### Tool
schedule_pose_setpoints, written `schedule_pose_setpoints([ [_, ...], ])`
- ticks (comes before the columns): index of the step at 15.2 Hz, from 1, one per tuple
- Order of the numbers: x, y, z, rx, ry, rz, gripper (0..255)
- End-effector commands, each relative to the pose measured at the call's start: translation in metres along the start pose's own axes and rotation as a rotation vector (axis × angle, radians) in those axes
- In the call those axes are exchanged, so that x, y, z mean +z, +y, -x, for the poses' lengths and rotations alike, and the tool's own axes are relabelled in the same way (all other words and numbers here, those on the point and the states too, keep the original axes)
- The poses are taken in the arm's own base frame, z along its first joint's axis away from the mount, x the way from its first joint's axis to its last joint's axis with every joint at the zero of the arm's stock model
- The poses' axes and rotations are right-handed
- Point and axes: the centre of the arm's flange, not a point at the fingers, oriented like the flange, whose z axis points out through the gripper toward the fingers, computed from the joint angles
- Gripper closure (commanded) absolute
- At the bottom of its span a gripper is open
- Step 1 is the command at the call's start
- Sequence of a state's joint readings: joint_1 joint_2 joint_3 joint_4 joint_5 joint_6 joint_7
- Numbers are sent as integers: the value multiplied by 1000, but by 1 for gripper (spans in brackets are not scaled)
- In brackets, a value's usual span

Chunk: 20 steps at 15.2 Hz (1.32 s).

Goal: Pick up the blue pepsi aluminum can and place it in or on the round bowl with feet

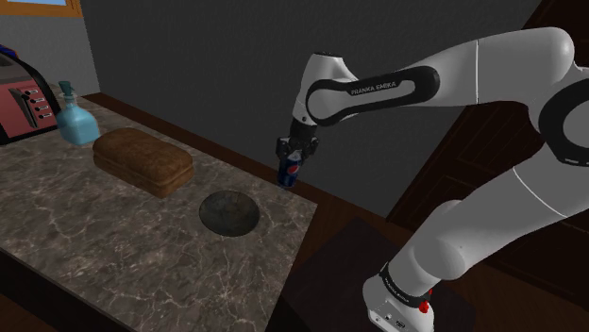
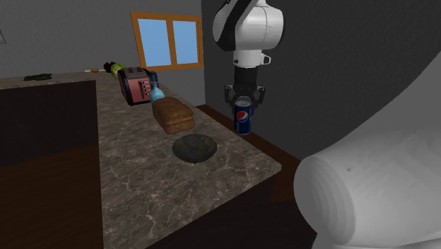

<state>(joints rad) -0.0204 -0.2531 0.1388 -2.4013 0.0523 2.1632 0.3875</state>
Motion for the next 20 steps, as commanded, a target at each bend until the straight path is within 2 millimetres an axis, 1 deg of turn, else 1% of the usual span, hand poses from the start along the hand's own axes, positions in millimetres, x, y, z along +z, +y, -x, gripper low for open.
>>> schedule_pose_setpoints([
  [1,-3,-23,3,1,0,0,255],
  [14,-23,-192,19,1,0,0,255],
  [20,8,-192,20,1,0,0,255],
])
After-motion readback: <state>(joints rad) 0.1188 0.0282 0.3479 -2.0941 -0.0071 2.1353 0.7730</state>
